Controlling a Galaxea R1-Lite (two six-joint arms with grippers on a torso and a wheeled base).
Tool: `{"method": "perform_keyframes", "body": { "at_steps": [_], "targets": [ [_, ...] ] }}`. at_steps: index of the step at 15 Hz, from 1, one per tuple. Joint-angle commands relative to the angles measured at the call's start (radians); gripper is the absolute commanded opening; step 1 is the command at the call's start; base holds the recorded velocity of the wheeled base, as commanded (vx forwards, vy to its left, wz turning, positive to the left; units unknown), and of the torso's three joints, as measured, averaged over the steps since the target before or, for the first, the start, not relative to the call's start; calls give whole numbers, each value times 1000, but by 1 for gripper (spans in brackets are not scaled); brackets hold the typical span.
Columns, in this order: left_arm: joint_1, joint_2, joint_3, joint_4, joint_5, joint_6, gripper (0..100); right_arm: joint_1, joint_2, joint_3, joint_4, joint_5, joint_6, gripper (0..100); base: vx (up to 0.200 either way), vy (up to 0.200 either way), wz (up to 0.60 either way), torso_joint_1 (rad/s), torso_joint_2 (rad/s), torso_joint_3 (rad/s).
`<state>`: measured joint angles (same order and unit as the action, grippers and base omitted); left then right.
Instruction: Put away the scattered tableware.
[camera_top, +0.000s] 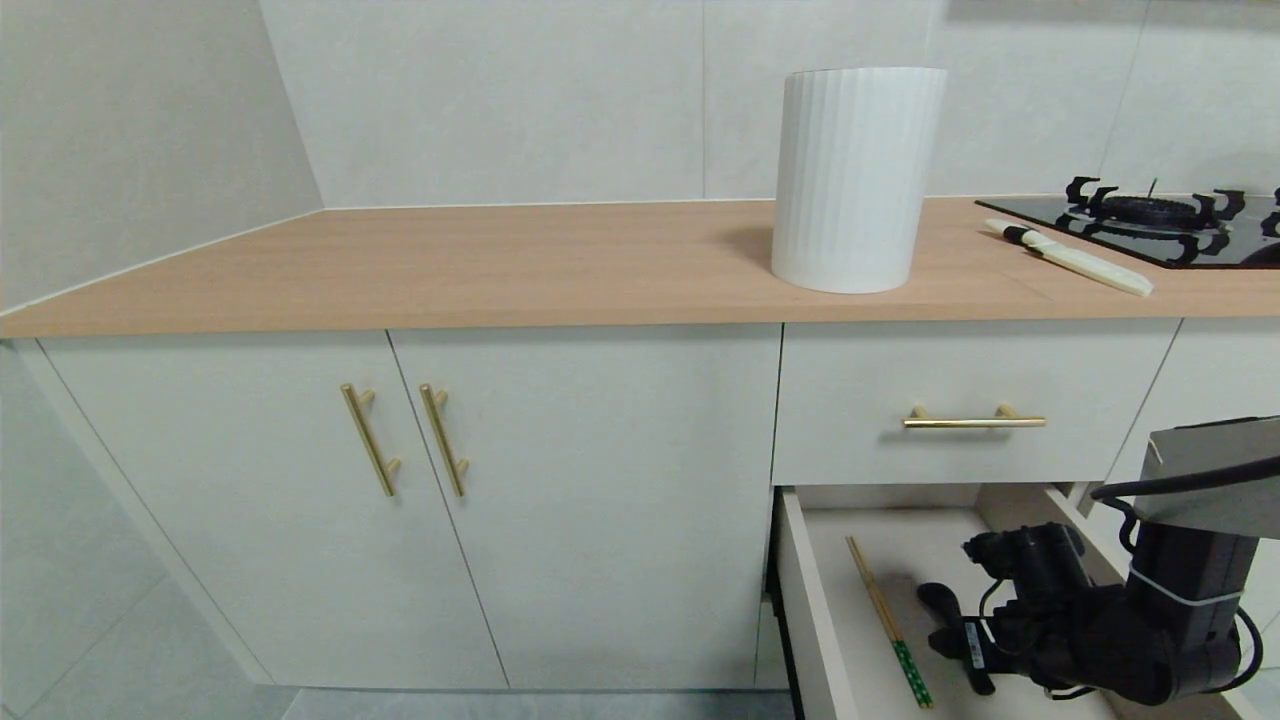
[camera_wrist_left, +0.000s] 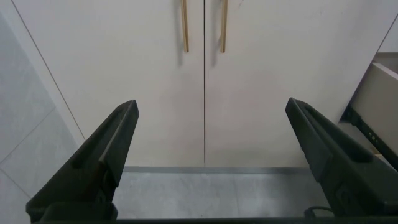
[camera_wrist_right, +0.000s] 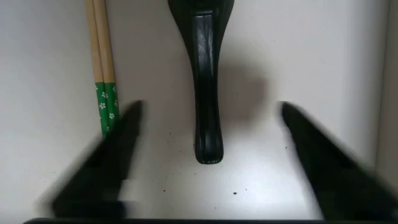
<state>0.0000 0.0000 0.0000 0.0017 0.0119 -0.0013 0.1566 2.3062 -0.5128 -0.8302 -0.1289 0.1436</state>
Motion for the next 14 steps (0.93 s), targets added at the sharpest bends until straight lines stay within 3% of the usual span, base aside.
{"method": "perform_keyframes", "body": {
  "at_steps": [1, 7, 11, 14],
  "targets": [
    [0, 0, 0, 0, 0, 0, 100, 1, -13, 3, 0, 0, 1, 100, 0, 0, 0, 0, 0, 0],
    [0, 0, 0, 0, 0, 0, 100, 3, -298, 74, 26, 11, -9, 100, 0, 0, 0, 0, 0, 0],
    [0, 0, 0, 0, 0, 15, 100, 26, -564, 68, 232, 81, -12, 100, 0, 0, 0, 0, 0, 0],
    [0, 0, 0, 0, 0, 3, 100, 64, -703, 48, 378, 127, -13, 100, 0, 0, 0, 0, 0, 0]
  ]
}}
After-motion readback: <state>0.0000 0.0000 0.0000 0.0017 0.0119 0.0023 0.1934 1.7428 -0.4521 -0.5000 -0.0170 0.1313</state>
